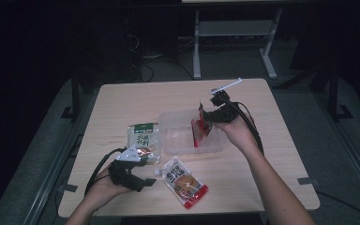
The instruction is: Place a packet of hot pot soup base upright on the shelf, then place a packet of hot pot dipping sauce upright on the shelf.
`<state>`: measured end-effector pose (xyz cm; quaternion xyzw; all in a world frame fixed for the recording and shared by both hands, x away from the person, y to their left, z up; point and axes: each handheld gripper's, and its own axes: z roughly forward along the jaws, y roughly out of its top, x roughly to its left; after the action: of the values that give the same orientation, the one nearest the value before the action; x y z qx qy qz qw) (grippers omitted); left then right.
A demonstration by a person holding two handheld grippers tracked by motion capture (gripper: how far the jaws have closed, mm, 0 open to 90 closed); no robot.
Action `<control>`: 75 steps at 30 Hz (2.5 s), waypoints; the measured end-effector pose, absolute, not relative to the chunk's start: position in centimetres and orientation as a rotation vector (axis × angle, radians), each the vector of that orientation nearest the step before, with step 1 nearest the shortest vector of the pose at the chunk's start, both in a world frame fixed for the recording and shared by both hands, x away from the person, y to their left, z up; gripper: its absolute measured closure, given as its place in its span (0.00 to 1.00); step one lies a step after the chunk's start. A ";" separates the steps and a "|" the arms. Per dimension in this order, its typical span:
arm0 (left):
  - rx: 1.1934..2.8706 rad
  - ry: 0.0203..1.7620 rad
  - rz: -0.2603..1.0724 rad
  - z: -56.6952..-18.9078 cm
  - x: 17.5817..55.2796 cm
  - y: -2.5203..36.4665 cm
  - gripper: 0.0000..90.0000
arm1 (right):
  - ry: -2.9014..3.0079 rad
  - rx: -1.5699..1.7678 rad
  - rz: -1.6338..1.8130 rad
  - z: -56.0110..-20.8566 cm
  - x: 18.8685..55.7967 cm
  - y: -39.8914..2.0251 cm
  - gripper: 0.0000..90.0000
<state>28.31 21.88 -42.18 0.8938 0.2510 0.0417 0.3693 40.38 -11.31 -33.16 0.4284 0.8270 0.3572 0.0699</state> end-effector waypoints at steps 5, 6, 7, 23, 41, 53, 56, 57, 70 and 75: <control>2.297 0.649 0.102 -42.2 28.3 22.0 0.21 | 2.497 1.299 1.073 -33.4 40.5 -11.0 0.99; 2.301 0.647 0.103 -42.2 28.3 22.0 0.21 | 2.499 1.292 1.071 -33.5 40.6 -11.0 0.99; 2.301 0.648 0.103 -42.2 28.3 22.0 0.21 | 2.506 1.275 1.062 -33.6 40.7 -11.1 0.99; 2.292 0.656 0.109 -42.1 28.4 22.2 0.21 | 2.530 1.230 1.250 -32.9 40.4 -12.0 0.60; 2.267 0.697 0.122 -41.9 28.5 23.0 0.21 | 2.469 1.140 1.294 -33.2 37.8 -17.3 0.39; 2.262 0.706 0.118 -42.2 28.5 23.0 0.23 | 2.501 0.999 1.230 -35.4 34.4 -19.0 0.39; 2.272 0.696 0.126 -42.2 28.5 22.9 0.25 | 2.502 0.981 1.230 -36.1 33.5 -19.4 0.41; 2.268 0.704 0.120 -42.3 28.4 22.8 0.26 | 2.503 0.972 1.224 -36.3 33.2 -19.5 0.43; 2.298 0.682 0.105 -42.4 27.5 21.6 1.00 | 2.659 0.860 1.182 -40.2 30.2 -18.4 0.89; 2.345 0.642 0.070 -42.9 27.4 20.3 1.00 | 2.759 0.808 1.176 -41.5 29.5 -17.1 0.99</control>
<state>27.40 20.27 -42.89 0.9041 0.2474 0.0272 0.3474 29.52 -17.09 -41.50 0.2602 0.8880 0.3787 0.0177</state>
